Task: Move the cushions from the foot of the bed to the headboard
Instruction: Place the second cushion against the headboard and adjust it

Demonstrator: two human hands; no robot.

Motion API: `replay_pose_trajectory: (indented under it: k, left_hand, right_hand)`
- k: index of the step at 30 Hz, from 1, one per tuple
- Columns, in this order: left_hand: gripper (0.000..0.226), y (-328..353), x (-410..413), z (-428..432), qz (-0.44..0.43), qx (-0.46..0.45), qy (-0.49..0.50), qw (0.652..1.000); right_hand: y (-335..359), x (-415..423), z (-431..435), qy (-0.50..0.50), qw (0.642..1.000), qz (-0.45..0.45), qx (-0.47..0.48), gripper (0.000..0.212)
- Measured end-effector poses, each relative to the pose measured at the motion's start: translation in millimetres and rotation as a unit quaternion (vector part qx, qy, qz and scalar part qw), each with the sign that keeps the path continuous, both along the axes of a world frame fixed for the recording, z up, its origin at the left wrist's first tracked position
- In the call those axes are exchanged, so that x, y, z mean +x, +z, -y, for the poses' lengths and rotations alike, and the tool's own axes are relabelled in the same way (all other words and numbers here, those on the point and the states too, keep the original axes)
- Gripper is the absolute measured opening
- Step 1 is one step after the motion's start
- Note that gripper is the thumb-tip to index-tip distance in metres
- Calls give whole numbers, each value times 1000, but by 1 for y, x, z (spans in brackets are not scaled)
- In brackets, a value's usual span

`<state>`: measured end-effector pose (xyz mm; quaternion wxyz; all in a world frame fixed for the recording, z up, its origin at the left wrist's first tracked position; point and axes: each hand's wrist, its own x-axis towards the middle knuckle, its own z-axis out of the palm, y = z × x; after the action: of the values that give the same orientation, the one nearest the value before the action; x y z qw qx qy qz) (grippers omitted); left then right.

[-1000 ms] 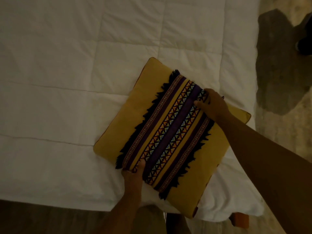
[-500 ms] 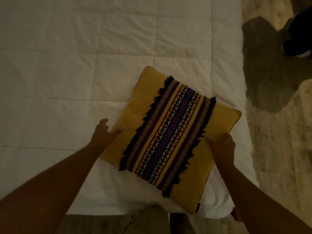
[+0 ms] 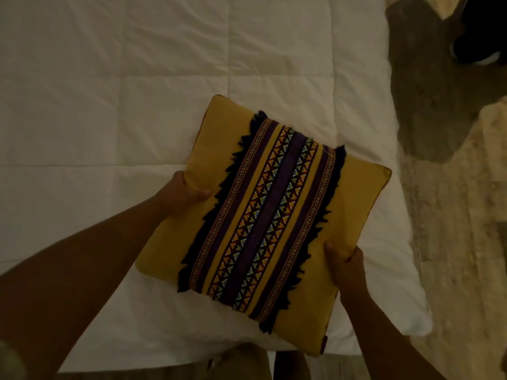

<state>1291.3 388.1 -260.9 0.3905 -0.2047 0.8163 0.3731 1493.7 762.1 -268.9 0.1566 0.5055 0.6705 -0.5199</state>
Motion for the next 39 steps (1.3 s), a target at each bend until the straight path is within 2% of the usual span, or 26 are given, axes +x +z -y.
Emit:
replay_pose_trajectory:
  k: [4,9,17,23,28,34,36,39]
  left_hand:
    - [104,-9,3,2,-1,20,20,1000]
    - [96,1,11,3,-35,69,45,996]
    - [108,27,83,9,-49,115,166,978]
    - [102,26,153,5,-44,109,249,961]
    - [117,16,175,2,-43,98,245,964]
    - [96,3,164,12,-36,94,214,972]
    - [103,3,161,17,-22,82,196,977]
    - [130,4,153,23,1,95,155,983]
  right_hand:
    - [-7,-4,-6,-14,999,-9,-34,103]
    - [7,-14,-12,-9,995,-79,-69,81]
    - [36,-42,-37,98,990,-82,-54,89]
    - [38,-45,-34,153,985,-71,-32,83]
    - [25,-38,-34,184,981,-52,-44,85]
    - [11,-50,-45,224,973,-9,-60,96]
    - [13,-58,-50,262,964,20,-42,99]
    - [17,-73,-56,298,953,52,-27,106]
